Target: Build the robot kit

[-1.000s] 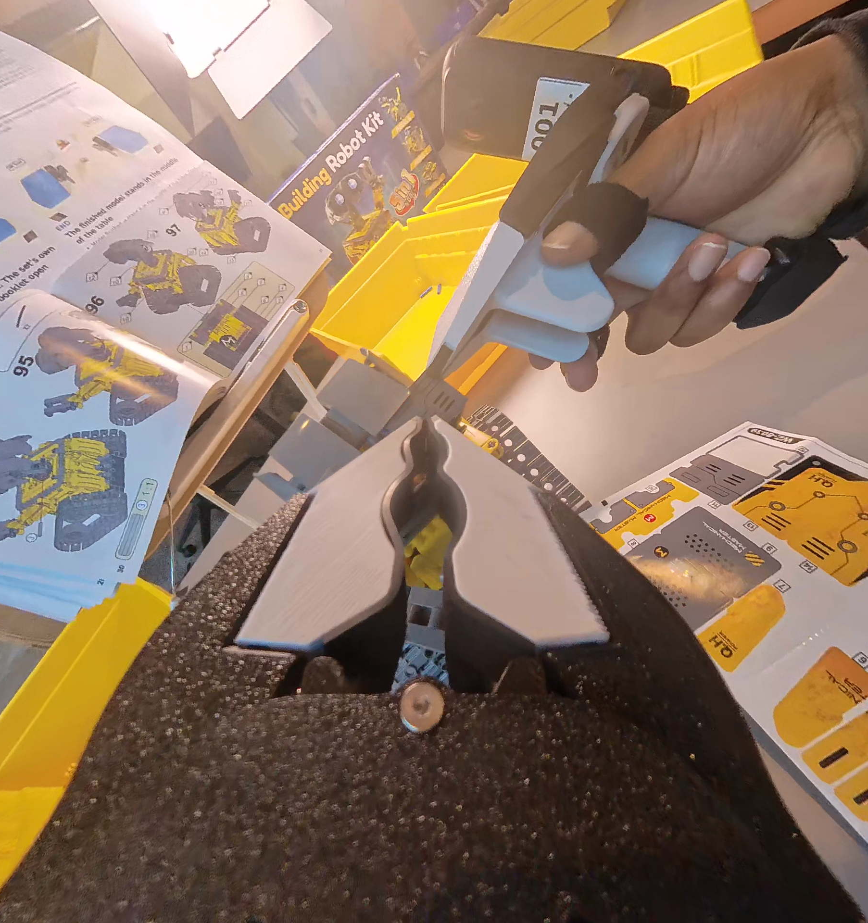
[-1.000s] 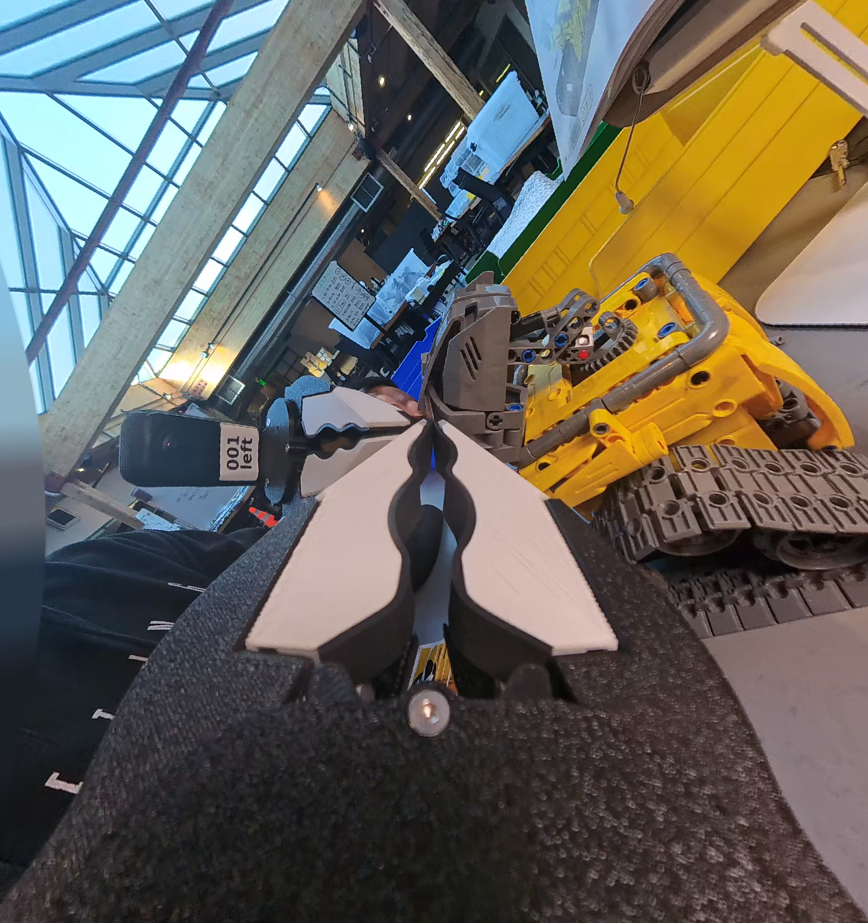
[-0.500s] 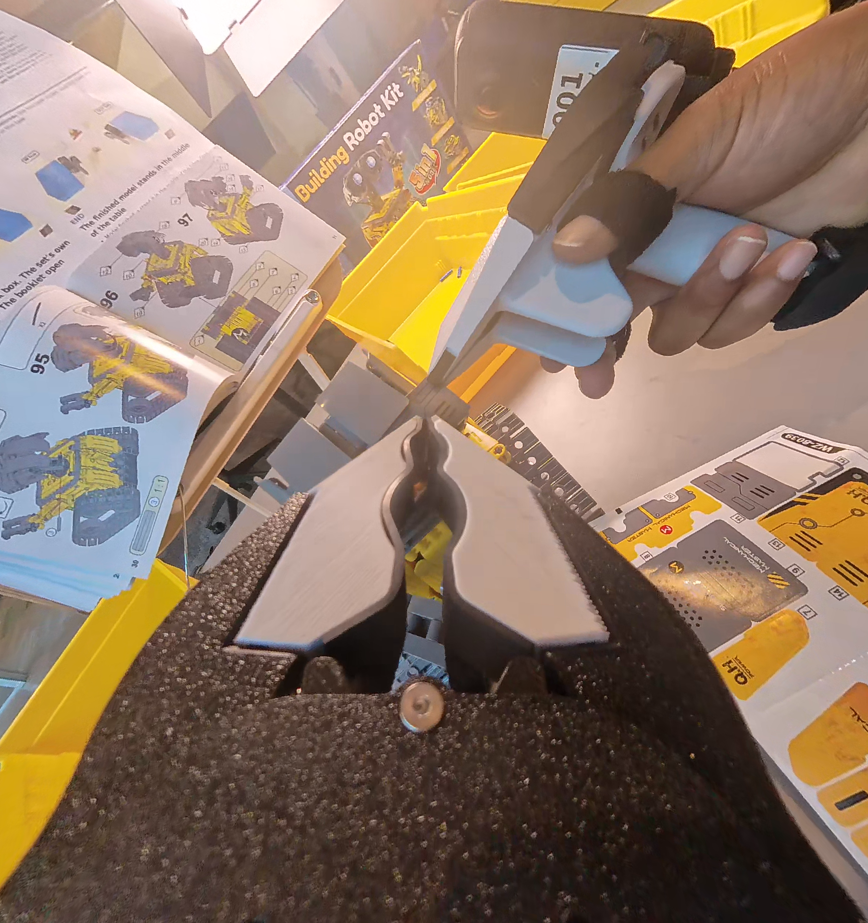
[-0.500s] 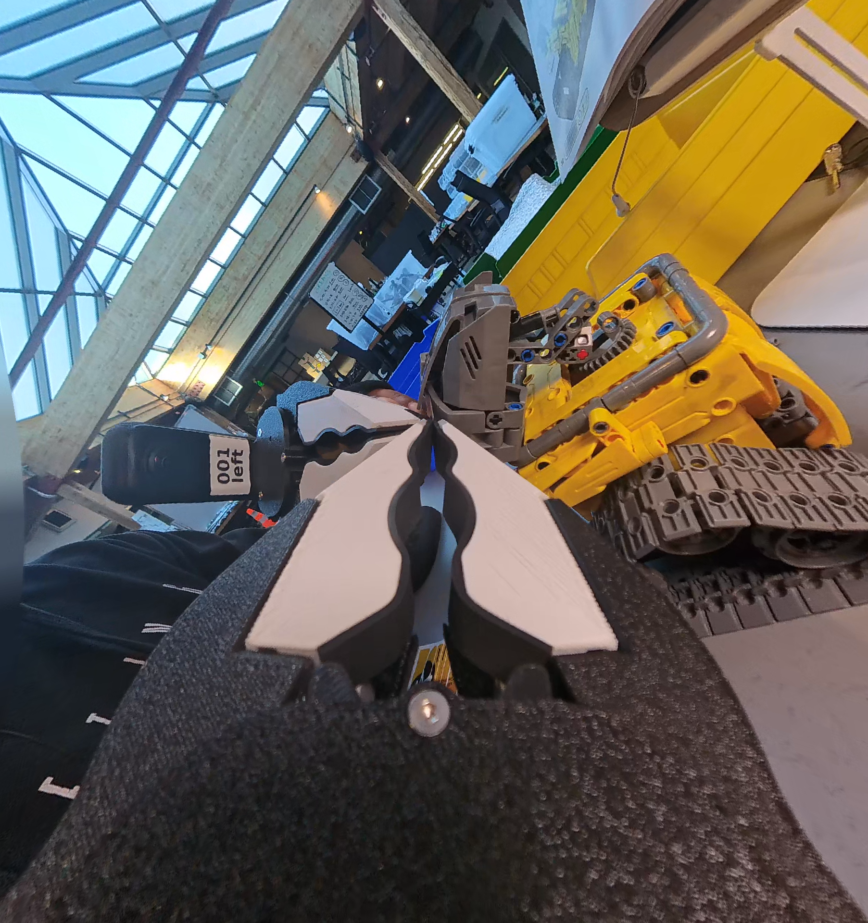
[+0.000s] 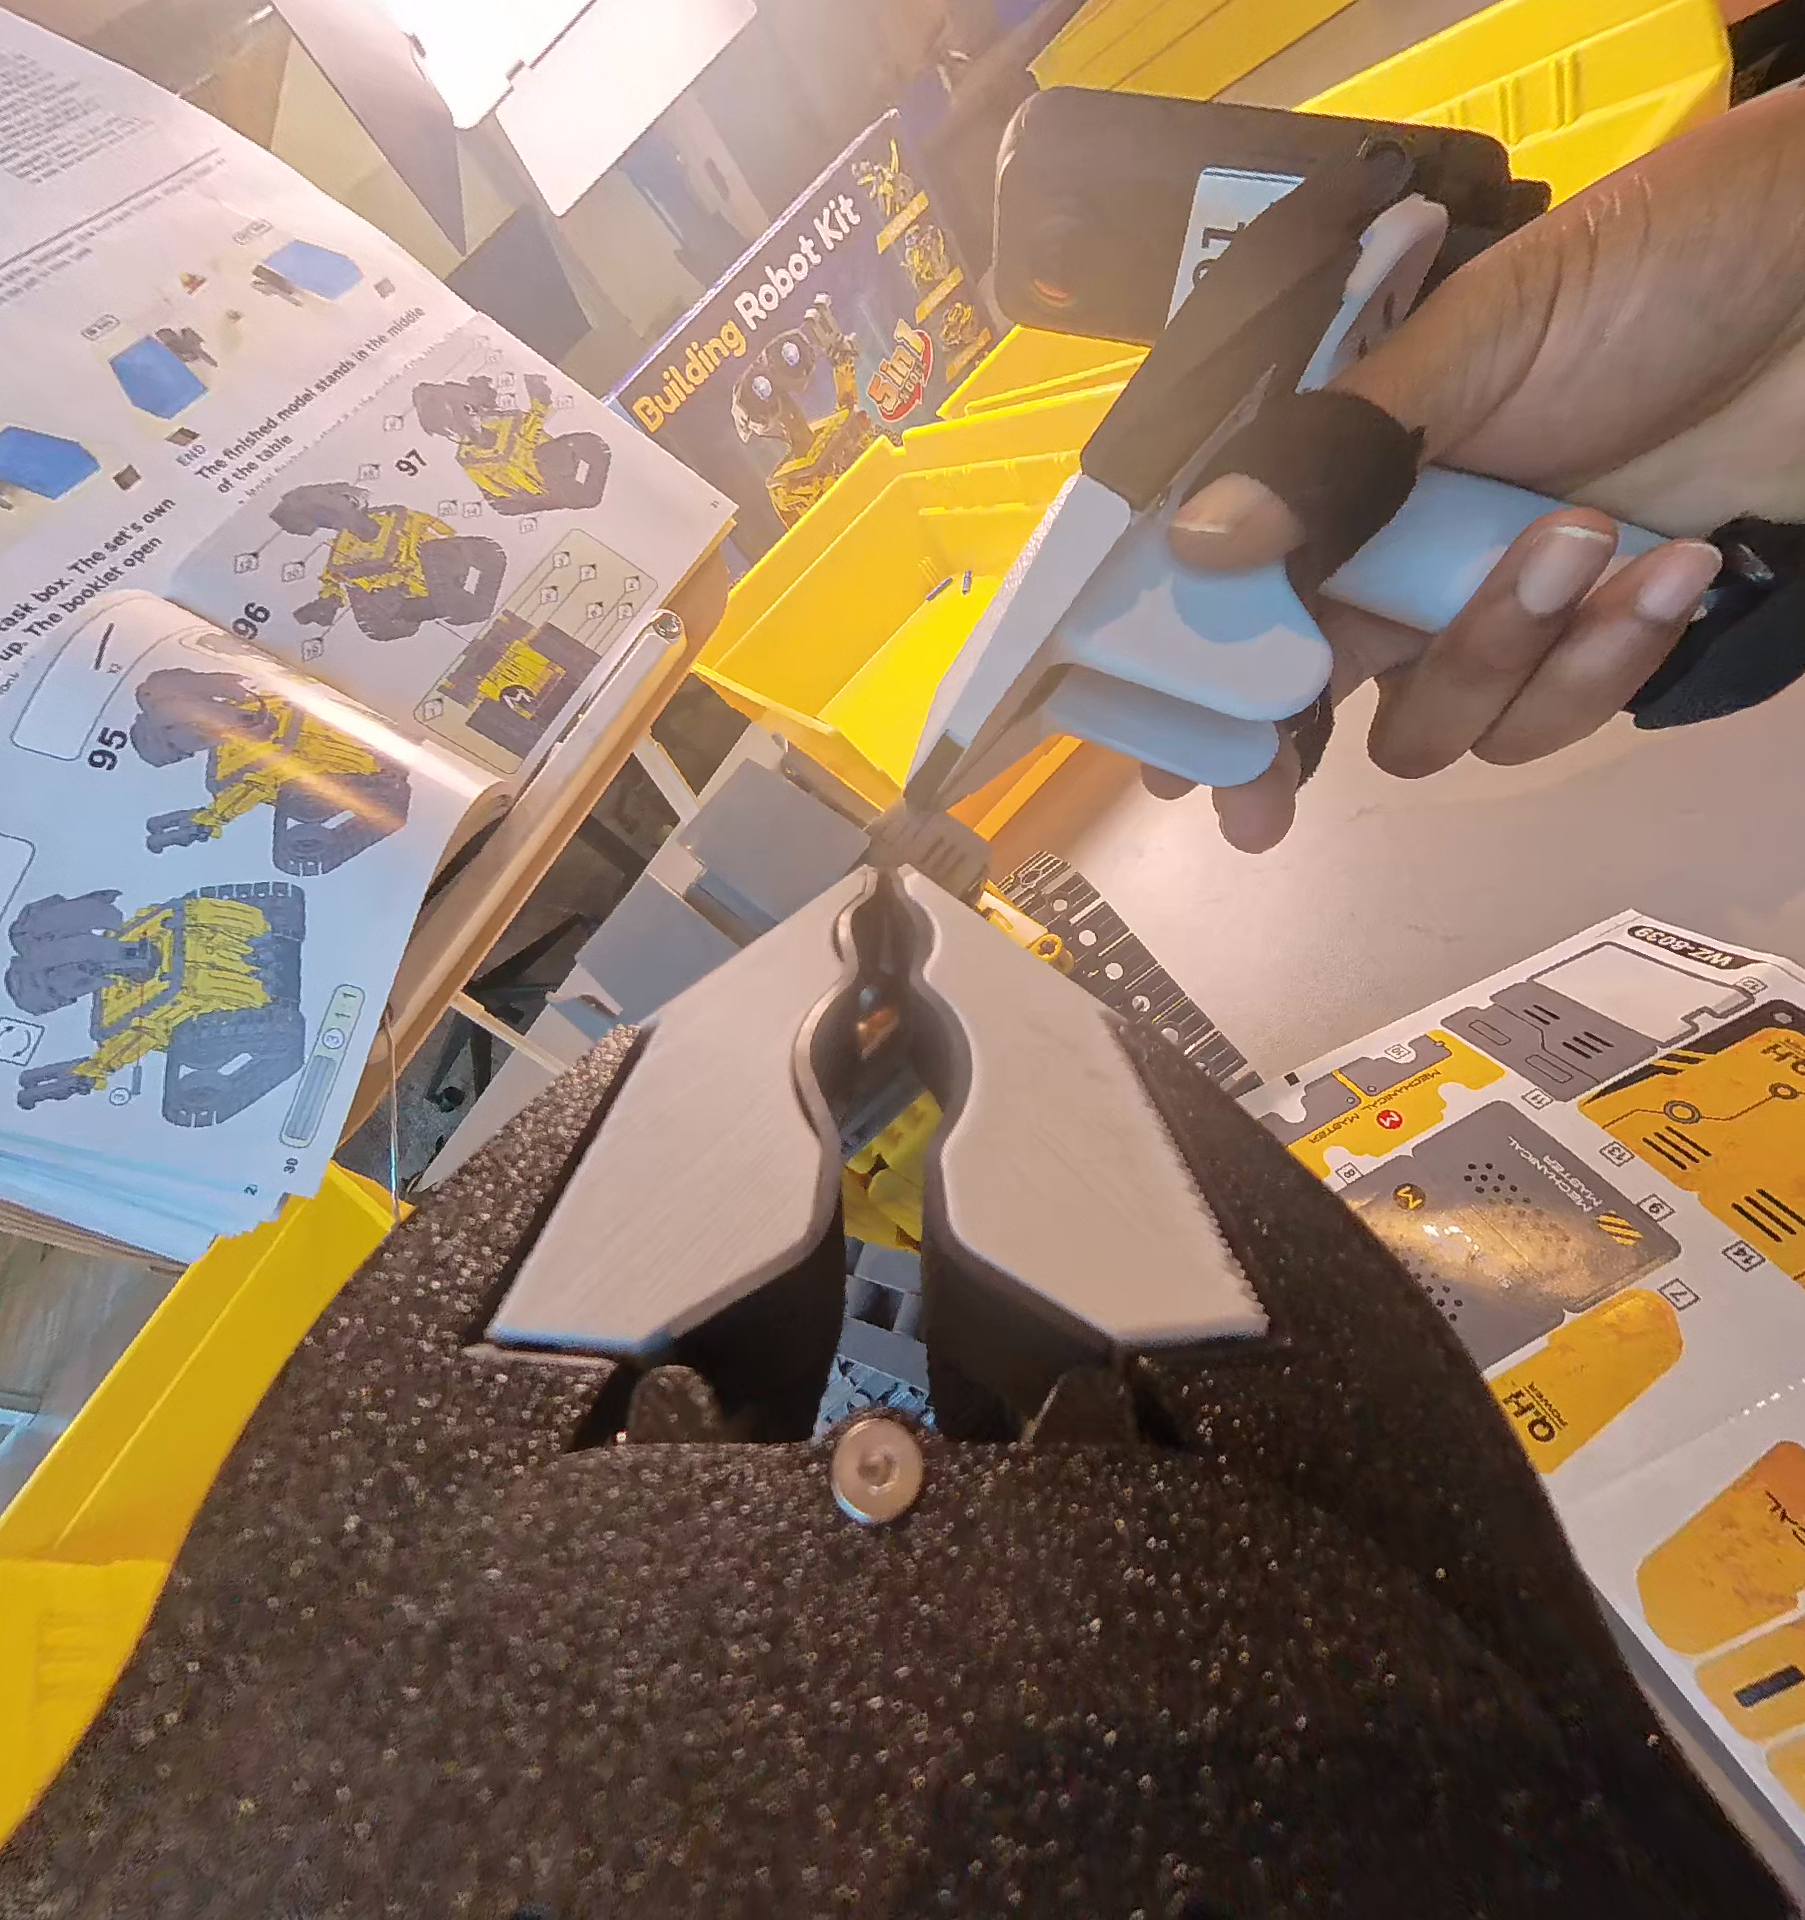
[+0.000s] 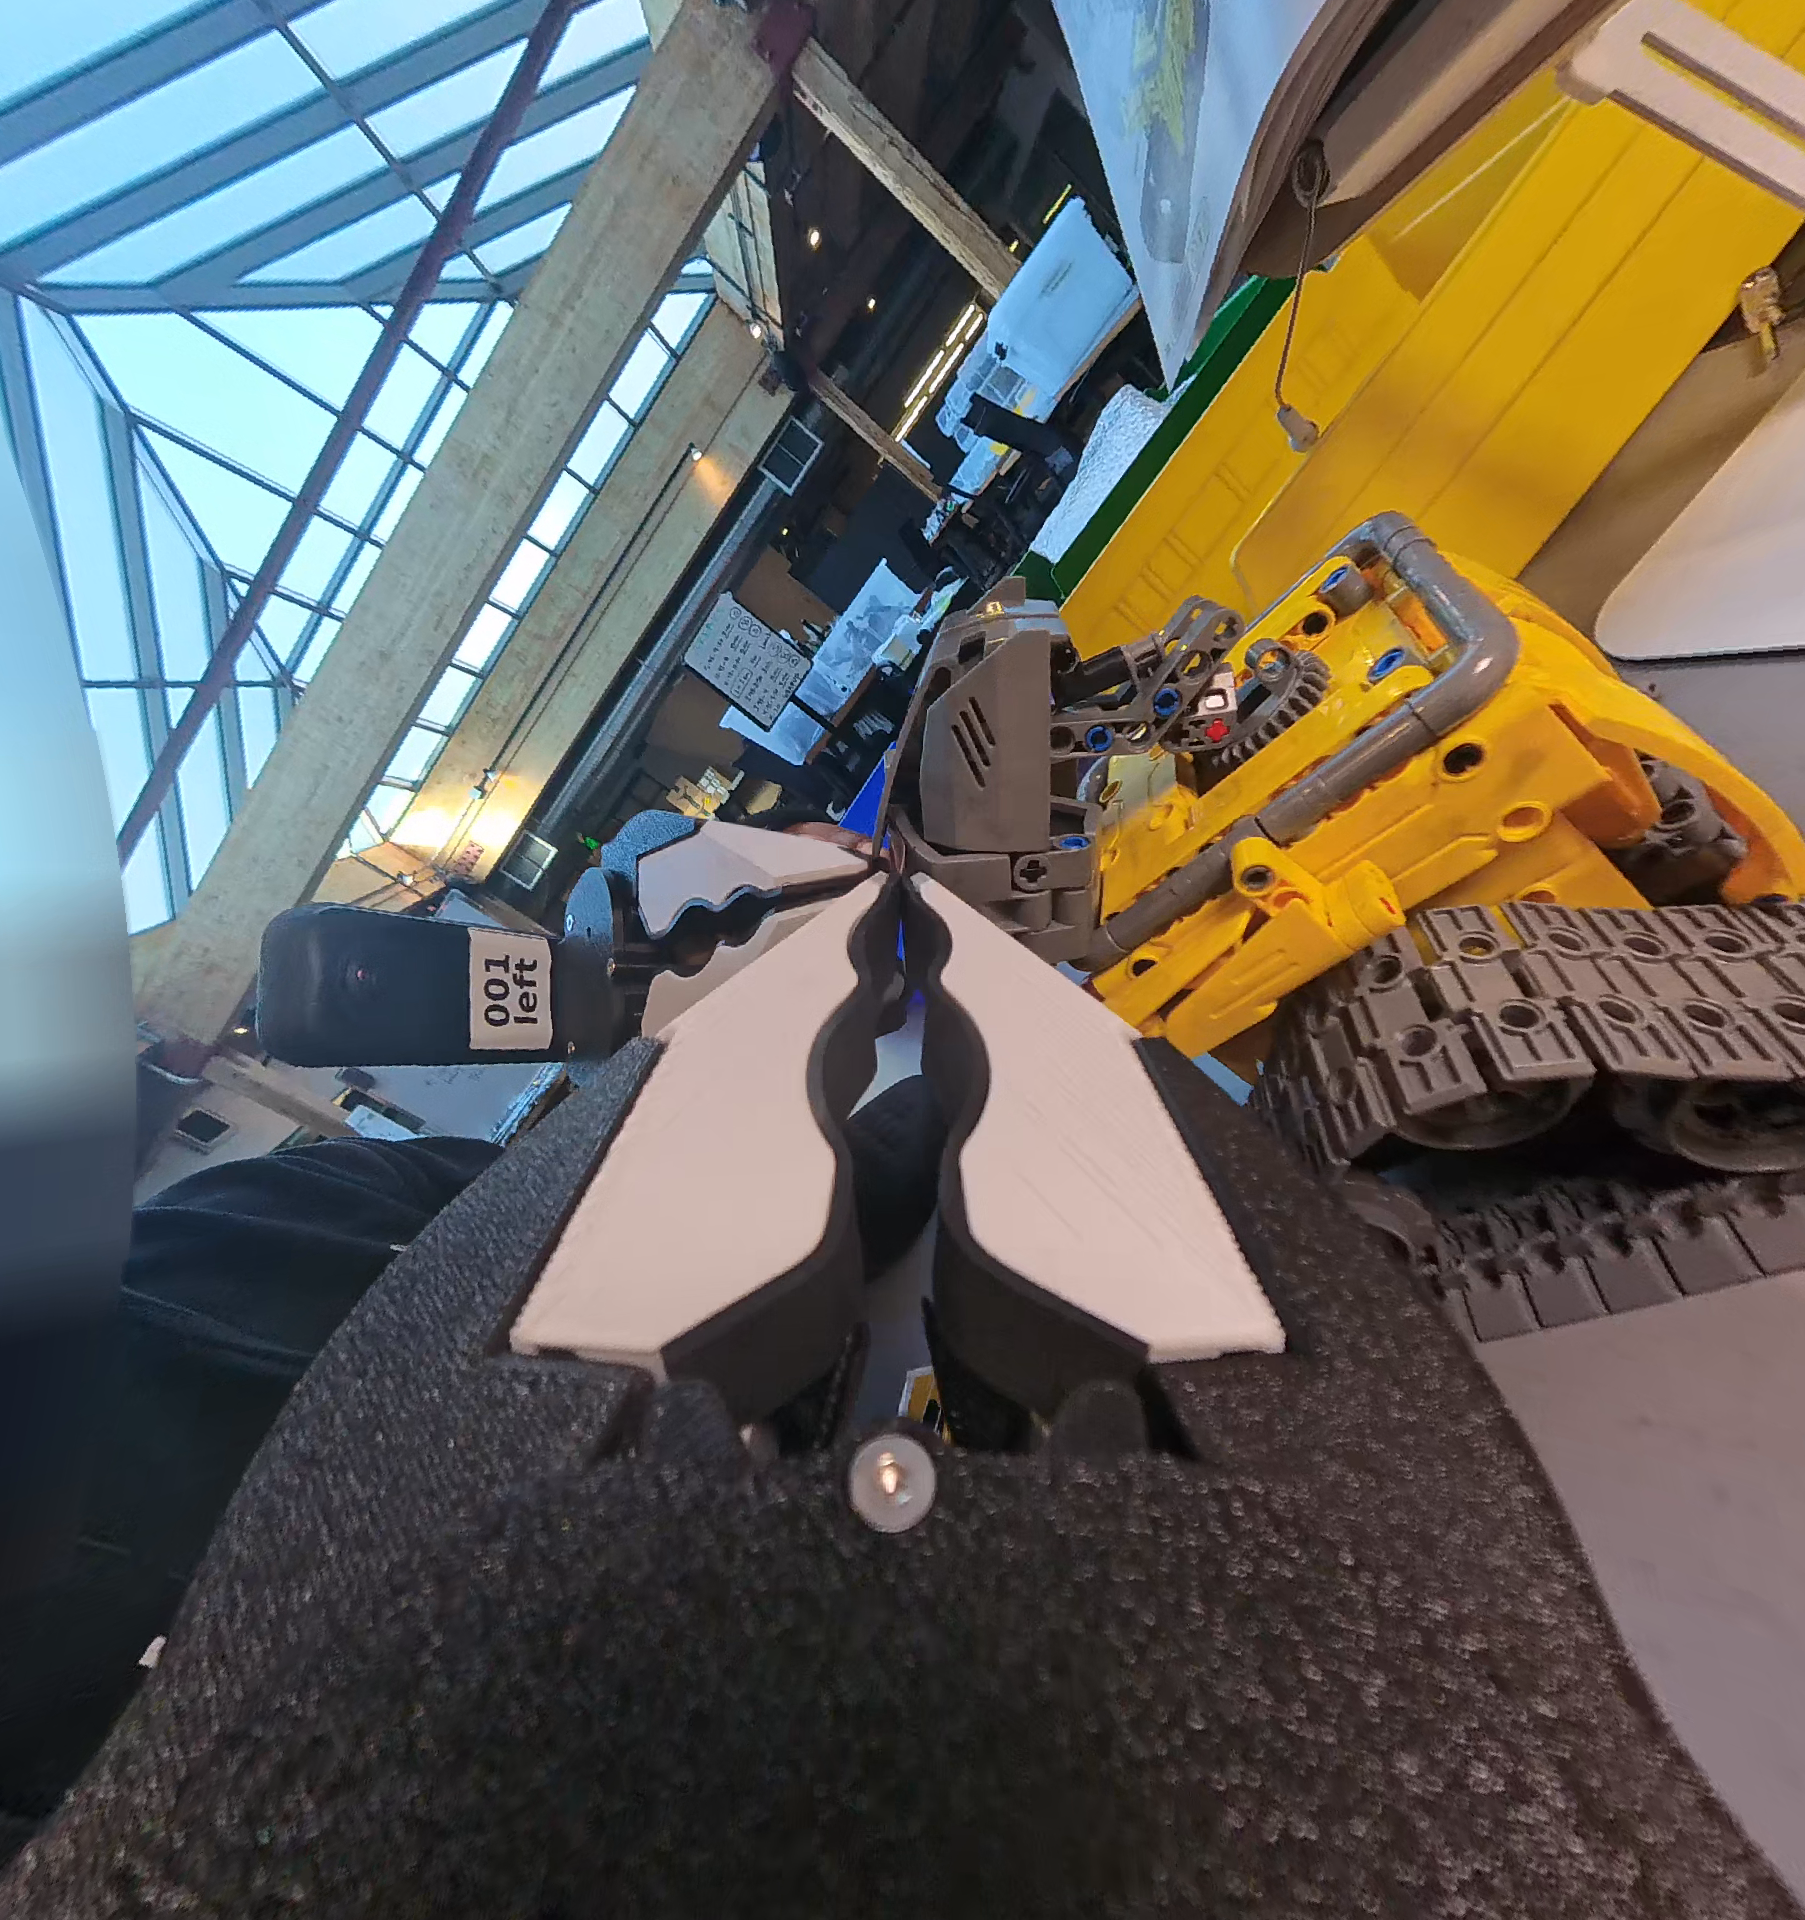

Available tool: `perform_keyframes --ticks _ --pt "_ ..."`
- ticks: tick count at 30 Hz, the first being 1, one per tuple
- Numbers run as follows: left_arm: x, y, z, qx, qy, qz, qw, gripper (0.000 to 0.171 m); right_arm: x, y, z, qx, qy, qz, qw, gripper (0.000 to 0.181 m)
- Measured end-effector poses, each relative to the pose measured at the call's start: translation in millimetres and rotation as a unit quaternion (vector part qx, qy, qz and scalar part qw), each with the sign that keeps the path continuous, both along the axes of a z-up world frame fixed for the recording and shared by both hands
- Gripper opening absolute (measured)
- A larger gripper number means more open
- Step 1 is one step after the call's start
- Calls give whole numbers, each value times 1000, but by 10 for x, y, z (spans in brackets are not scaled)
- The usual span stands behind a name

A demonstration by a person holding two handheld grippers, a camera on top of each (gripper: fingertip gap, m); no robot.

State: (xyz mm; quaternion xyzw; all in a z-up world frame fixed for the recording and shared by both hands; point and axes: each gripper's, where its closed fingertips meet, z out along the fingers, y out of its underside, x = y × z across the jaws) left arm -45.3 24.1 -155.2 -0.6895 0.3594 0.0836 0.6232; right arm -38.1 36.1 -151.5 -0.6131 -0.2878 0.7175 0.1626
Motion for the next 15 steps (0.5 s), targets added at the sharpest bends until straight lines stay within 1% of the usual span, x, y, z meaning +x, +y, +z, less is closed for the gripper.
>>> perform_keyframes --ticks 8,11,15 --pt "-15 23 -12 6 19 15 1000 0 0 5 -17 45 -12 -14 999 0" --pt "-22 26 -12 3 16 17 1000 0 23 48 -36 91 -26 -28 995 3" --pt "-24 30 -10 3 13 18 1000 0 110 162 25 150 -24 -47 987 7"
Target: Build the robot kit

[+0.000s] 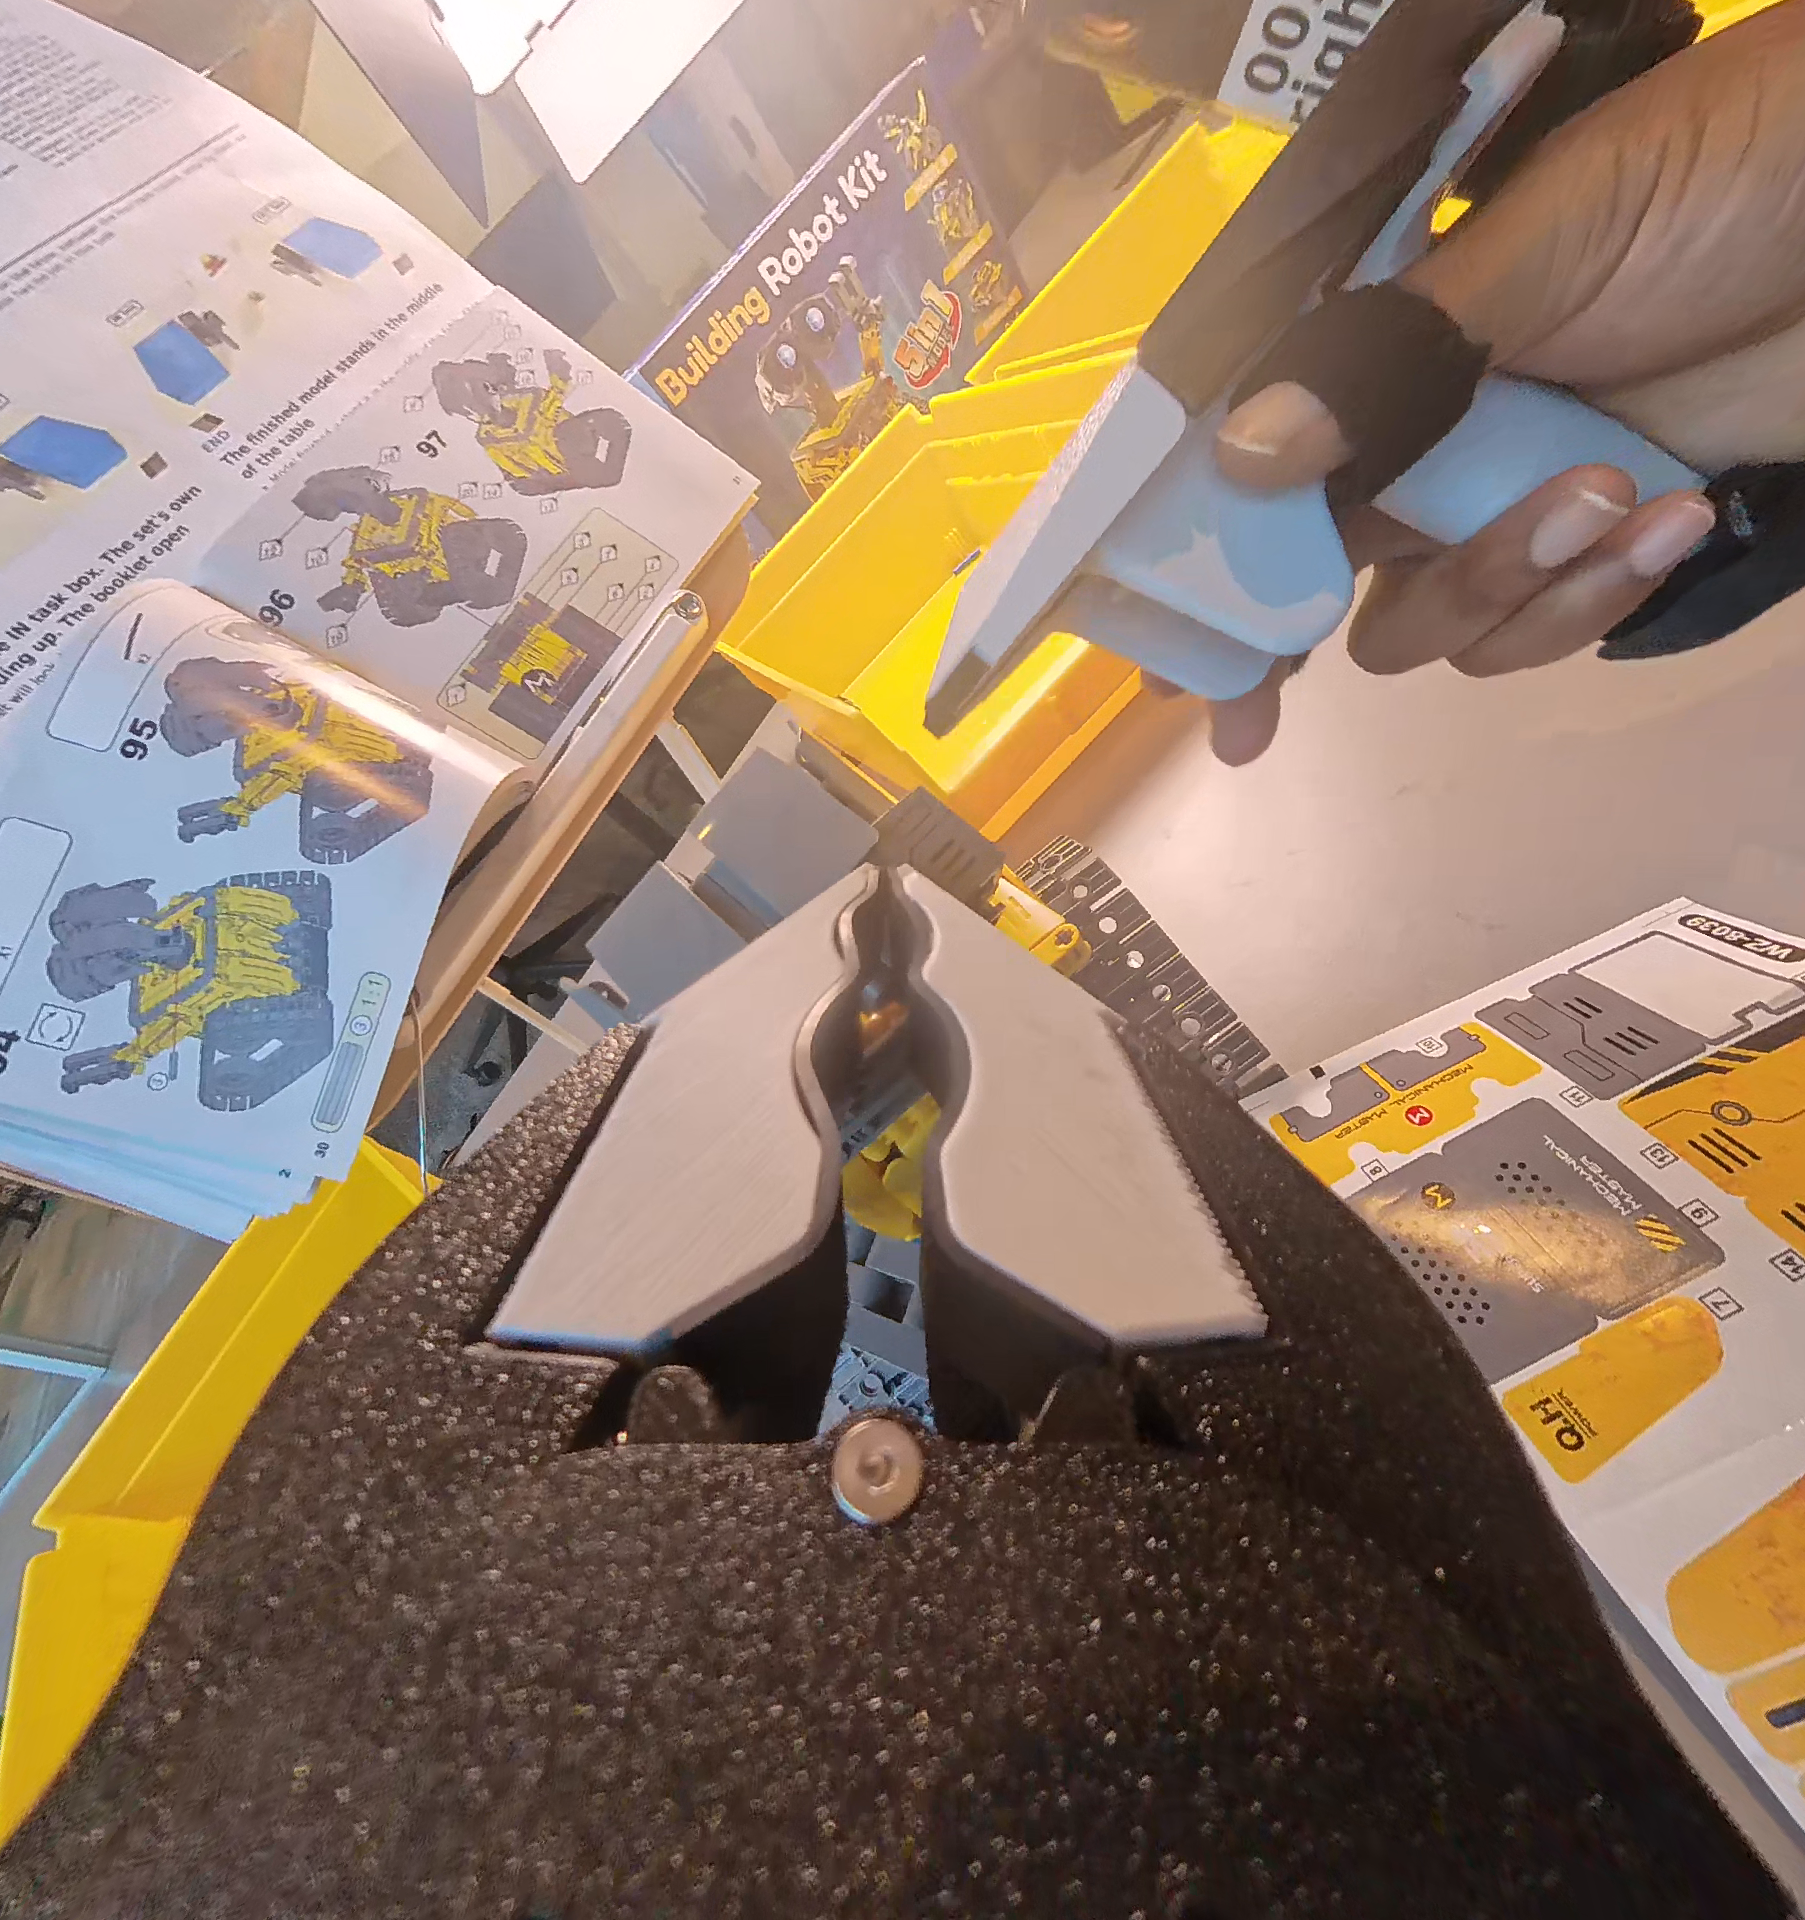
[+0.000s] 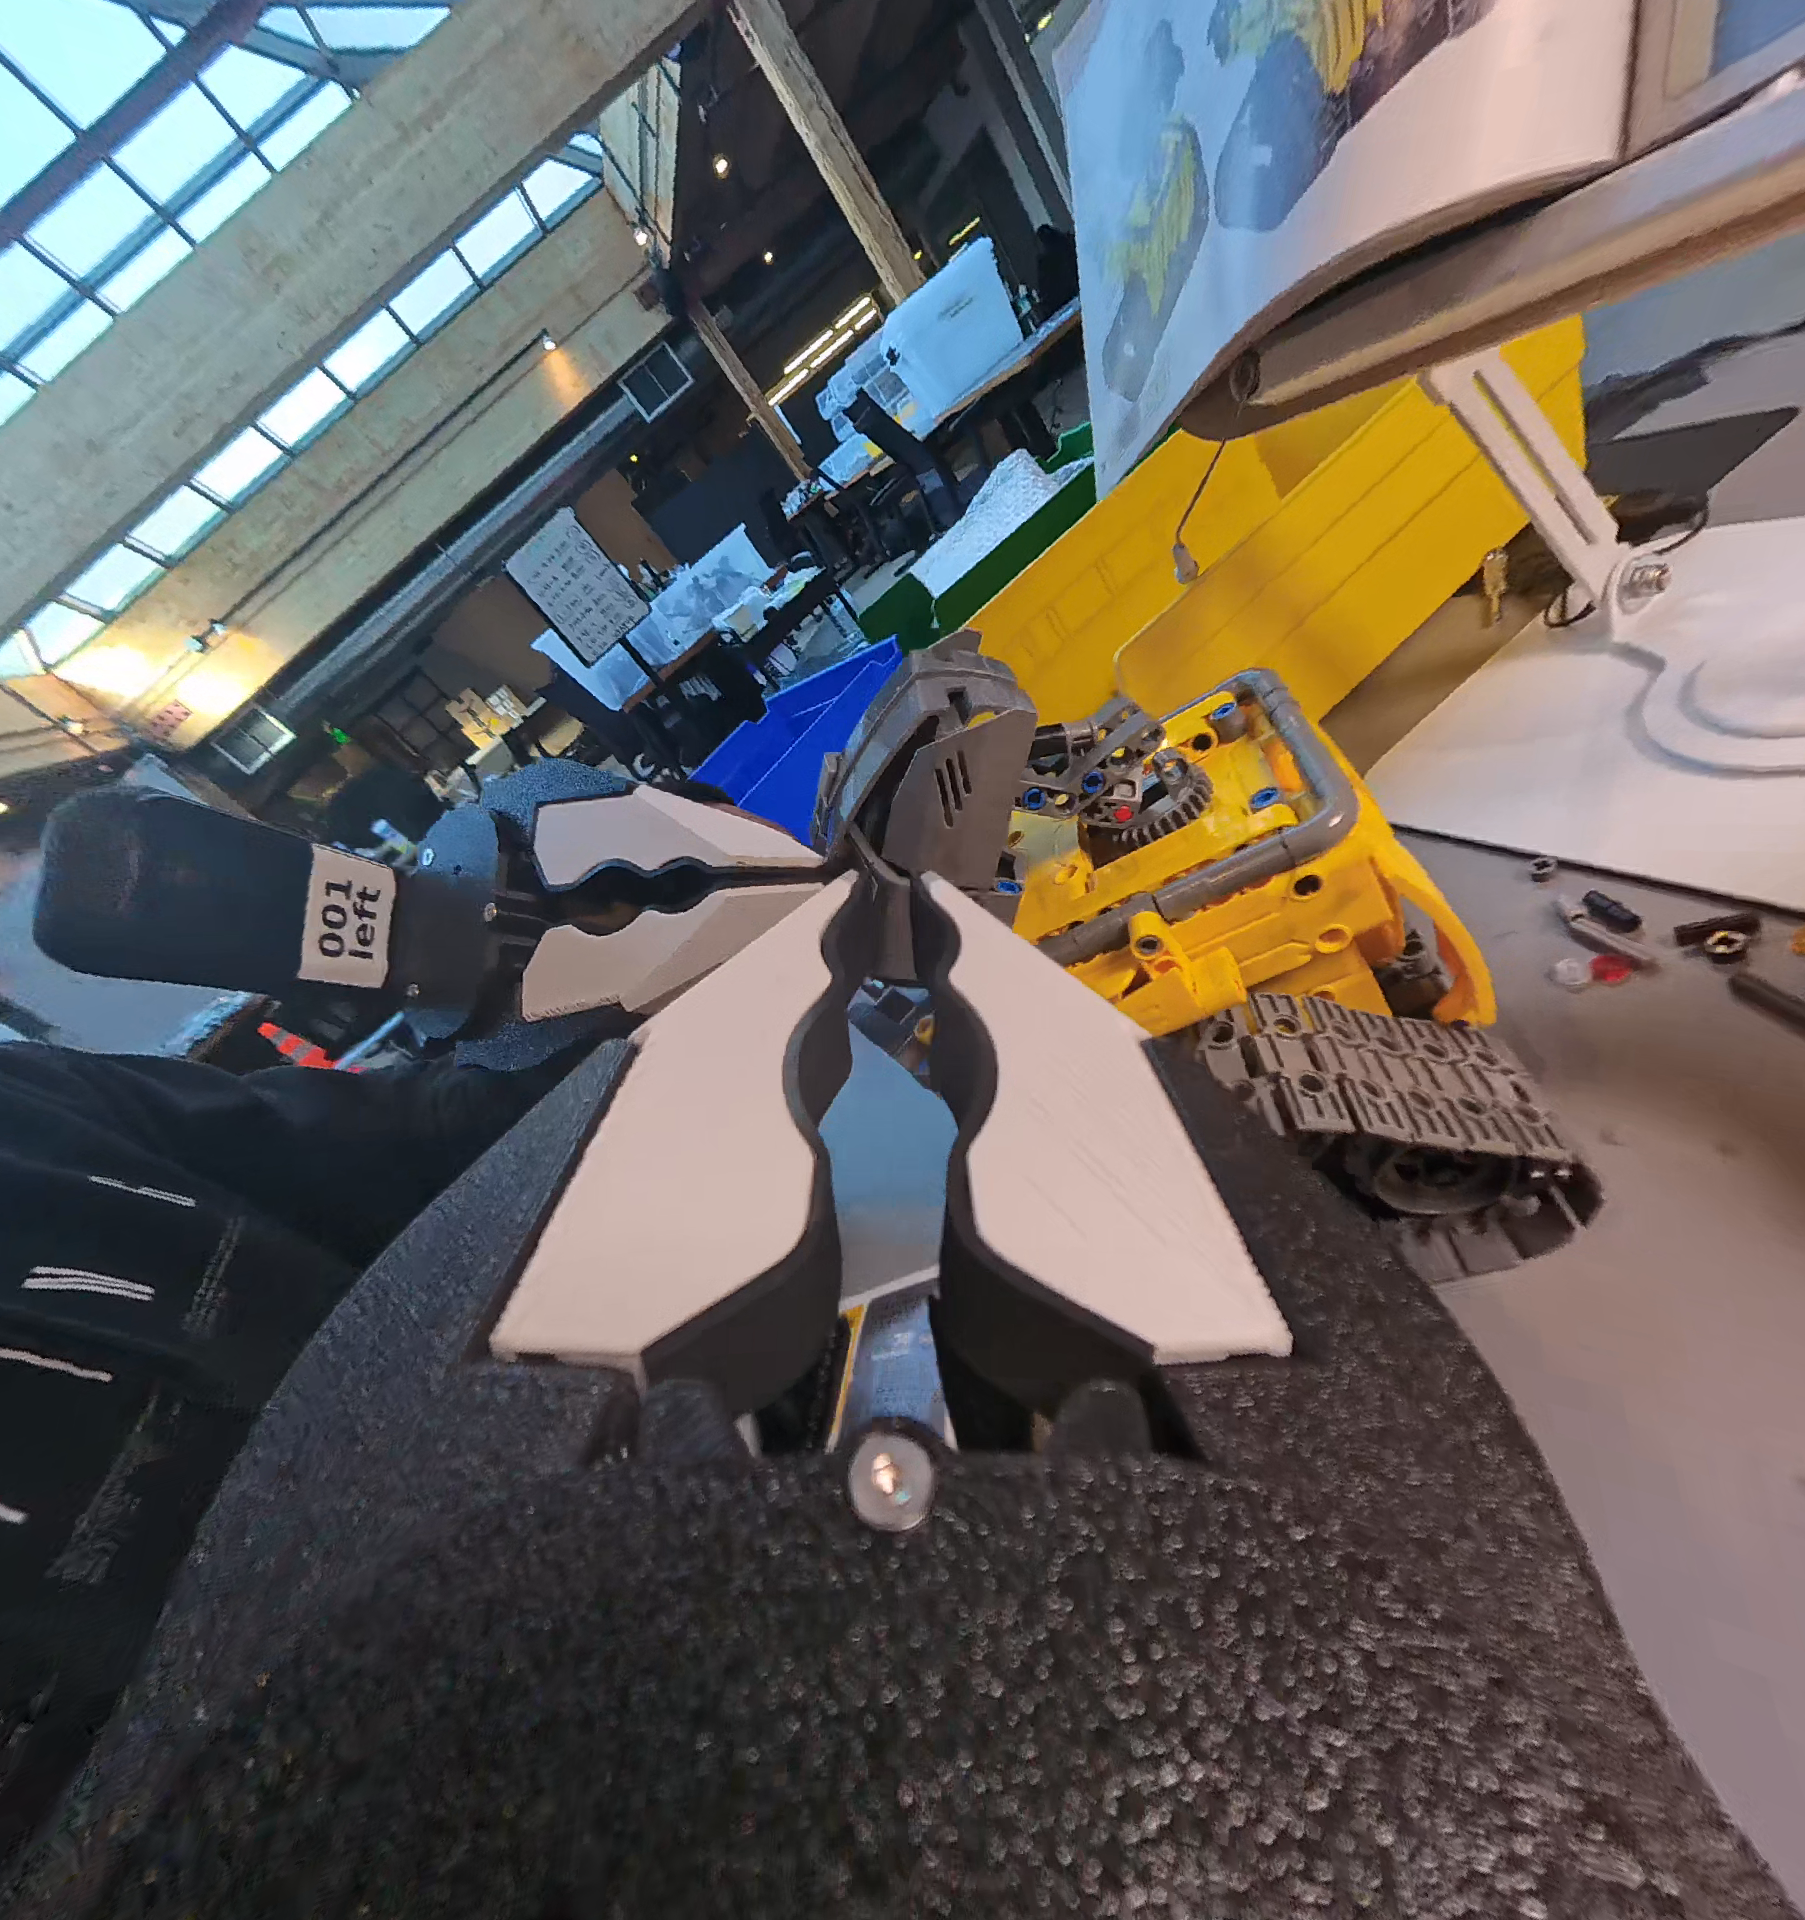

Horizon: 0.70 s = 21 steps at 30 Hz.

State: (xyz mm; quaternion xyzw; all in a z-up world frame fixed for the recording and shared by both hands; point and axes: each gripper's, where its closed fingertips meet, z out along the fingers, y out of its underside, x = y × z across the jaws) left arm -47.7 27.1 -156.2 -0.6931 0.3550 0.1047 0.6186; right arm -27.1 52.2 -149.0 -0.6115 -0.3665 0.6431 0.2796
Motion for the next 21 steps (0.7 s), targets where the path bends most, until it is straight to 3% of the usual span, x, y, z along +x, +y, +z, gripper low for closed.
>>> perform_keyframes --ticks 4,8,10,13,17,21 --pt "8 3 4 -4 -12 -3 1000 0 -2 -75 42 186 6 -7 982 13" --pt "7 2 5 -5 -16 -3 1000 0 -72 -131 5 426 -5 -62 903 15" --pt "8 2 5 -6 -19 -4 1000 0 -113 -231 -2 496 -3 -64 866 15" --pt "4 4 2 -6 -21 -4 1000 0 -178 -226 -72 546 -29 -81 834 12" --pt "-15 8 -5 -7 -19 -2 1000 0 -157 -142 -44 509 -21 -95 855 6" --pt "-32 7 -1 -7 -24 -2 1000 0 -92 -32 -143 545 -45 -96 832 13"
